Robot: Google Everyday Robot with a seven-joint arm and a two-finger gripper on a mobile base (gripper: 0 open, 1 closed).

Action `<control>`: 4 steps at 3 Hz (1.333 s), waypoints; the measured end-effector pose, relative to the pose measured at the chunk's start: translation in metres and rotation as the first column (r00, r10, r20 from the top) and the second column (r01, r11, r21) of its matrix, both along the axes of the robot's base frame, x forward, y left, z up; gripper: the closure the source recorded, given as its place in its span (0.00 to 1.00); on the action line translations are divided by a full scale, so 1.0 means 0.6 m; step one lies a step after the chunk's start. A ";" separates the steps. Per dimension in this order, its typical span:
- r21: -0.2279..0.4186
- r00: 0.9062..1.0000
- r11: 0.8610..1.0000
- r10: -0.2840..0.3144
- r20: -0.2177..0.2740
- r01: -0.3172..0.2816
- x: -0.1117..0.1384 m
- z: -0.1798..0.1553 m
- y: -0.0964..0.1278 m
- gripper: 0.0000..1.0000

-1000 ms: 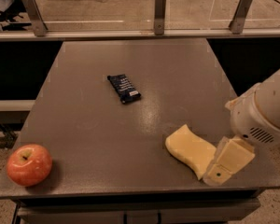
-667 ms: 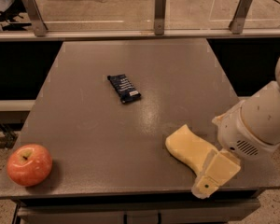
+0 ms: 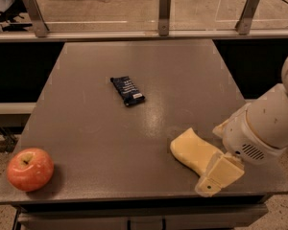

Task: Move sponge near rxbar blueberry

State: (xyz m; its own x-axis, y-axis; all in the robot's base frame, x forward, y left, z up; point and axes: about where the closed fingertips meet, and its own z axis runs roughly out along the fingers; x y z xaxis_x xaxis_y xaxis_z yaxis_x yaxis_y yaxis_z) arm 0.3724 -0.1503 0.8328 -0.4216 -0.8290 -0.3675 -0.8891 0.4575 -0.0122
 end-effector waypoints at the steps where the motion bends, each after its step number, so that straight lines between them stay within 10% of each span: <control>1: 0.000 1.000 1.000 0.002 0.000 -0.002 0.000 0.000 0.001 0.41; 4: 0.077 0.997 0.995 0.069 -0.017 -0.068 0.008 0.014 0.010 1.00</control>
Offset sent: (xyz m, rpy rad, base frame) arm -0.0001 0.0006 0.0000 -0.0004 0.0000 0.0015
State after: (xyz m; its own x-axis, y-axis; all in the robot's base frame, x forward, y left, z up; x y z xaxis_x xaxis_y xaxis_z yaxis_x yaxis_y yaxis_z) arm 0.3772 -0.1442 0.8412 -0.3727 -0.8260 -0.4229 -0.9180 0.3946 0.0383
